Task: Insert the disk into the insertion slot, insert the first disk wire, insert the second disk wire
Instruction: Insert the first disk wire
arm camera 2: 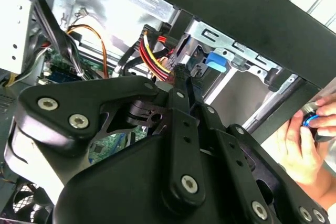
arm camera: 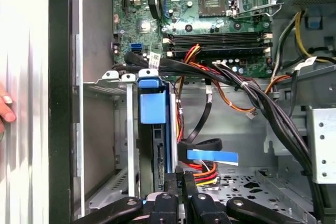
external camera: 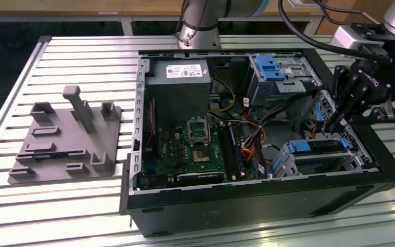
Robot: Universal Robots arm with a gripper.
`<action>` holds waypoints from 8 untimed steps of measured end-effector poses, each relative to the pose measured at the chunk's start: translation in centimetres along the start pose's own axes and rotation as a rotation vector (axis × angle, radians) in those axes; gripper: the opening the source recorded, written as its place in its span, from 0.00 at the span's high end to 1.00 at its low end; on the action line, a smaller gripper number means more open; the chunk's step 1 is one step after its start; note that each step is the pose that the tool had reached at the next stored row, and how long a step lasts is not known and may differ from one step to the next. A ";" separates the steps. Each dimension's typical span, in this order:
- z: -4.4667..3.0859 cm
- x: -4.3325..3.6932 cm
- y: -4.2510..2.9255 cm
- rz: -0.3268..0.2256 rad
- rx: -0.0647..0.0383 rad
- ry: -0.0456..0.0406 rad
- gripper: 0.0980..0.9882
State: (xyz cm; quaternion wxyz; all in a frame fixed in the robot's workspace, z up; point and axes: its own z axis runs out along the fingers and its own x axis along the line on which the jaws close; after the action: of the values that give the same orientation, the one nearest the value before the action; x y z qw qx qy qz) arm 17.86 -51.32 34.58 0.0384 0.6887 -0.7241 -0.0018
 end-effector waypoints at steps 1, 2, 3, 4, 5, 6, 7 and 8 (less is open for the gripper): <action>-0.04 0.06 0.04 0.000 0.001 -0.0062 0.93; -0.06 0.10 0.05 -0.001 0.000 -0.0090 0.93; -0.07 0.12 0.04 -0.001 0.000 -0.0094 0.93; -0.07 0.12 0.05 -0.001 0.000 -0.0094 0.93; -0.07 0.12 0.05 -0.001 0.000 -0.0095 0.93; -0.07 0.13 0.05 -0.001 0.000 -0.0096 0.93; -0.07 0.13 0.05 -0.001 0.000 -0.0096 0.93; -0.07 0.13 0.05 -0.001 0.000 -0.0095 0.93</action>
State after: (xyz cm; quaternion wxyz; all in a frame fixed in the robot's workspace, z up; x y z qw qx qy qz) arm 17.80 -51.45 34.66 0.0349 0.6888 -0.7240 -0.0049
